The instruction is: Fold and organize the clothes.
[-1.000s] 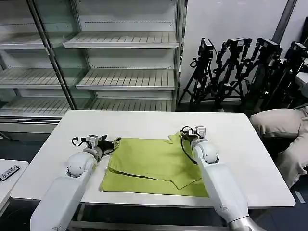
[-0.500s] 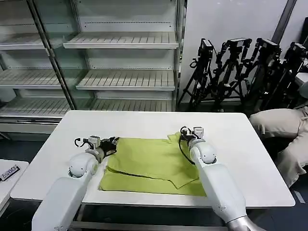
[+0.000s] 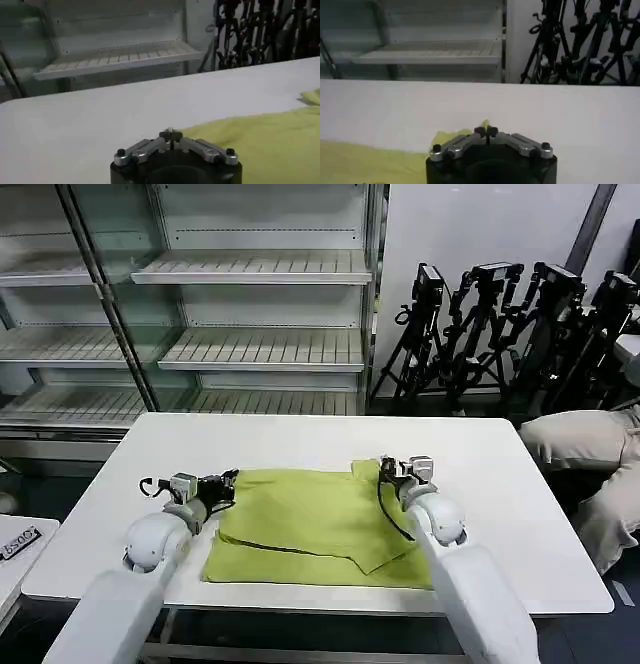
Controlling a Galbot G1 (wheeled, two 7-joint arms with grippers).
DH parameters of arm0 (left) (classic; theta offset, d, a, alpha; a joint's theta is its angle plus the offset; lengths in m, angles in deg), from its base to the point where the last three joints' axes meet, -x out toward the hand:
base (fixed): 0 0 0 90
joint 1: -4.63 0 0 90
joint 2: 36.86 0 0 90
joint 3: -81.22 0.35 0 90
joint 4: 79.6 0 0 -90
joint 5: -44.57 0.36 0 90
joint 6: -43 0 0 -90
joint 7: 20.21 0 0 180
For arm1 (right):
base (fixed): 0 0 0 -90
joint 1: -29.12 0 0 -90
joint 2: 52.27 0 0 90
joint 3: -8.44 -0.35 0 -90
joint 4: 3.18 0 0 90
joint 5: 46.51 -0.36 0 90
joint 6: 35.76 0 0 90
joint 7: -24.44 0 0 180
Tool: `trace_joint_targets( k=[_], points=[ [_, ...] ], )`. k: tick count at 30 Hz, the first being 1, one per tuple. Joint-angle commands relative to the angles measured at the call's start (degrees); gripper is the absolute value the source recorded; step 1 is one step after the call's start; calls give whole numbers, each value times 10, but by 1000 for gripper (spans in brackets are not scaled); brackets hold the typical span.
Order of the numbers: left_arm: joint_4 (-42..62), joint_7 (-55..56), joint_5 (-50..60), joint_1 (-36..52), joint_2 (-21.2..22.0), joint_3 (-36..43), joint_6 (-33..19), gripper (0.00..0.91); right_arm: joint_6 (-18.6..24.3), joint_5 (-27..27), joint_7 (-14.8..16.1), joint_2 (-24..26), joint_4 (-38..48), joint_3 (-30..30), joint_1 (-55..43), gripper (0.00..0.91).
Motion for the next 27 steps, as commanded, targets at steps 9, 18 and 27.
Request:
trace_joint_targets(
  k=[9,18,27],
  points=[
    [-146,-1,24,-190,-20,-82,-23,10,4,48,-5,58,-234,-51,220,0],
    [-131,-3,24,-180,-22,-84,-24,10,0,64,-14,56,-258,-59,241,0],
    [-161,-9,26,-198,-24,-80,-7,907,0,84,-4,58,-270,-64,261,907]
  ],
)
